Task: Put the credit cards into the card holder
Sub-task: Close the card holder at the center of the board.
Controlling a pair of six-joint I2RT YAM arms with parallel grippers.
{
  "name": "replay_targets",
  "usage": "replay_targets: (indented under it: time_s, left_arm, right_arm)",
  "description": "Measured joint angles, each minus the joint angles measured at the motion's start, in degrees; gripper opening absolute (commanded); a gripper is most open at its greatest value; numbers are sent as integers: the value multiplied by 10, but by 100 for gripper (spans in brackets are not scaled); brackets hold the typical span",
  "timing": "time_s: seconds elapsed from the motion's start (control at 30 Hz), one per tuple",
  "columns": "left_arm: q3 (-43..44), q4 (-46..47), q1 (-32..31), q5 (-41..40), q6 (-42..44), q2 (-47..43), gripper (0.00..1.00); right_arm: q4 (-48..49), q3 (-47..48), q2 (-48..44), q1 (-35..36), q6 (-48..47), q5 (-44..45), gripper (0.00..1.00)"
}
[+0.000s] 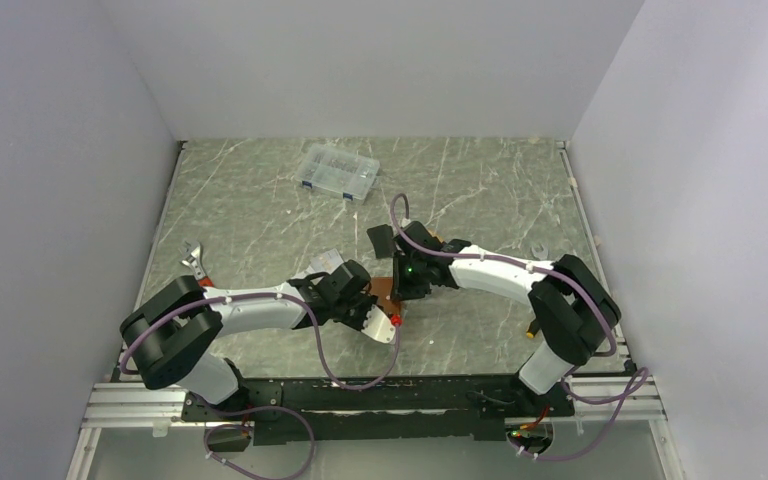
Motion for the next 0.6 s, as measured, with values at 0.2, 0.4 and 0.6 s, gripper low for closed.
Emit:
replay_targets:
  time_s: [0.2, 0.4, 0.6]
  left_arm:
    - [1, -1, 0, 0, -1, 0, 5]
    - [2, -3, -1, 0, -2, 0, 4]
    - [2, -3, -2, -1, -5, 0, 4]
  right_arm:
    - [-29, 6, -10, 2, -13, 22, 31]
    - [-63, 24, -24, 3, -36, 57, 32]
    - [-77, 39, -28, 4, -57, 74, 32]
